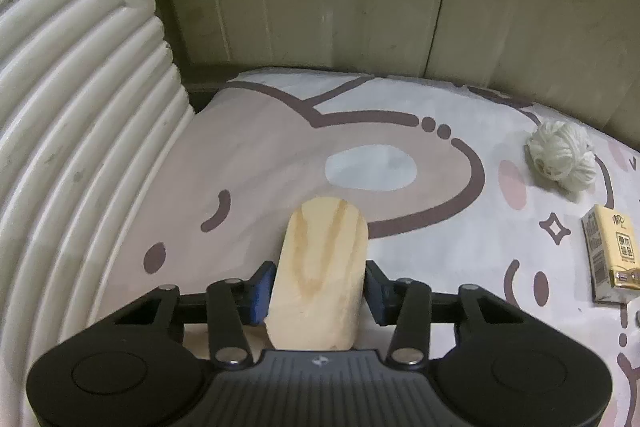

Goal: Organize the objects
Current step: 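Grasp the wooden paddle with the left tool while the right tool grasps the grey crochet mouse, then carry the paddle with the left tool while the right tool carries the mouse to the box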

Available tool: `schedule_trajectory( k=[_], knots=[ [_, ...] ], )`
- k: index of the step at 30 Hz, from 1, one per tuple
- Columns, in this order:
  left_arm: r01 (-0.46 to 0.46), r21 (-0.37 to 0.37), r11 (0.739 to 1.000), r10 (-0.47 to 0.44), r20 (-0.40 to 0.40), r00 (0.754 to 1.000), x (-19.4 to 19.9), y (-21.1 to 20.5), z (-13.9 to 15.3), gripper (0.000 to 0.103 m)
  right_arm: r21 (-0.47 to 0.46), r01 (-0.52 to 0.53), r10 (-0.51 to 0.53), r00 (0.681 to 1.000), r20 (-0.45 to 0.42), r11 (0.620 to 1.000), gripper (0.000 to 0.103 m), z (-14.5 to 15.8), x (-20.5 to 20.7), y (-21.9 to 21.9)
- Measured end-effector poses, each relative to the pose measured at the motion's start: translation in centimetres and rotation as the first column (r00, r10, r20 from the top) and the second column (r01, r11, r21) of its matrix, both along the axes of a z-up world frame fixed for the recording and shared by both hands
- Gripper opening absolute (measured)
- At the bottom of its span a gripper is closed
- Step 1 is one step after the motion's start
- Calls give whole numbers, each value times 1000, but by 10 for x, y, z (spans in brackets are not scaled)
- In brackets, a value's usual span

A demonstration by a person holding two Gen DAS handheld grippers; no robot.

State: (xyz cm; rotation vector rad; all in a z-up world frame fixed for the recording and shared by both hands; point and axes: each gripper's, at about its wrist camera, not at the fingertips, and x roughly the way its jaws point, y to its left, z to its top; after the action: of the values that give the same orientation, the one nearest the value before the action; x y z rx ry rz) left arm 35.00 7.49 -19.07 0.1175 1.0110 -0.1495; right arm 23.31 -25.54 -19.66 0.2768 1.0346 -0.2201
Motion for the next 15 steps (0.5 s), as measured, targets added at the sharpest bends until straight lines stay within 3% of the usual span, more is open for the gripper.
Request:
schedule_trajectory(
  k=[15],
  knots=[
    [18,1,1000,-18,13,1000,-36,-25,53,45,-13,46,-45,997,54,999,53,46,-28,3]
  ],
)
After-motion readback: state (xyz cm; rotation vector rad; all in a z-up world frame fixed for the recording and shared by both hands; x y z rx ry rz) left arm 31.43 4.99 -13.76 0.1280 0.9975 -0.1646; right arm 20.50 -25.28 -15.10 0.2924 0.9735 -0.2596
